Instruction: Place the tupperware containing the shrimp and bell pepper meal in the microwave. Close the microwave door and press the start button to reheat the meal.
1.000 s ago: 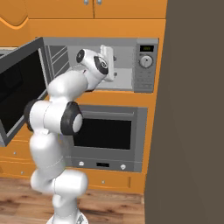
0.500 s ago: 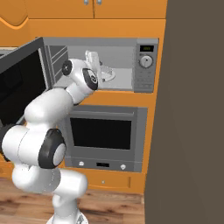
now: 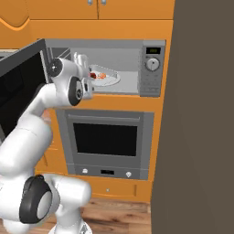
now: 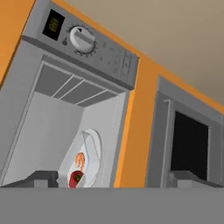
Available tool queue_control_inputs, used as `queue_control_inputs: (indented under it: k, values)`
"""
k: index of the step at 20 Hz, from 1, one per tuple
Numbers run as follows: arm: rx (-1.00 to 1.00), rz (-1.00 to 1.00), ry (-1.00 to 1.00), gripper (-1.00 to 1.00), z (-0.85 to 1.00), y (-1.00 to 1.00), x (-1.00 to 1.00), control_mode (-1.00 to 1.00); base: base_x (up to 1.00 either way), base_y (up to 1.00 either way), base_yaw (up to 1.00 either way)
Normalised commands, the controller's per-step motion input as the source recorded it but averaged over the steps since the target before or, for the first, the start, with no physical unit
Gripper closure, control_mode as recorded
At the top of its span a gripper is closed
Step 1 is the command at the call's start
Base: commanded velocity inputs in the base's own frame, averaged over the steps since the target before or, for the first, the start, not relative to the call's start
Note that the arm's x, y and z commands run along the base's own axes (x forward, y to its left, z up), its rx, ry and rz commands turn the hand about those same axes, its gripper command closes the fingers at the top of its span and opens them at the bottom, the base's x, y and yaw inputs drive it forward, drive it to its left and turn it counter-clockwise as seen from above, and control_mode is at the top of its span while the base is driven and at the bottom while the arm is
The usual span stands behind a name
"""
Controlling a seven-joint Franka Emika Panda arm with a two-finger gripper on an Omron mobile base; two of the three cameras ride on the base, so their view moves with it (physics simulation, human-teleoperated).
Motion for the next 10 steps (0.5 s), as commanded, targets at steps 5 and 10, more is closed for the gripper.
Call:
queue_control_inputs:
  k: [5, 10]
  values:
    - [0.12, -0.01, 0.08, -1.0, 0.78, 0.32, -1.0, -1.0, 0.0, 0.0, 0.0]
    - [0.04, -0.05, 0.05, -1.0, 0.52, 0.47, -1.0, -1.0, 0.0, 0.0, 0.0]
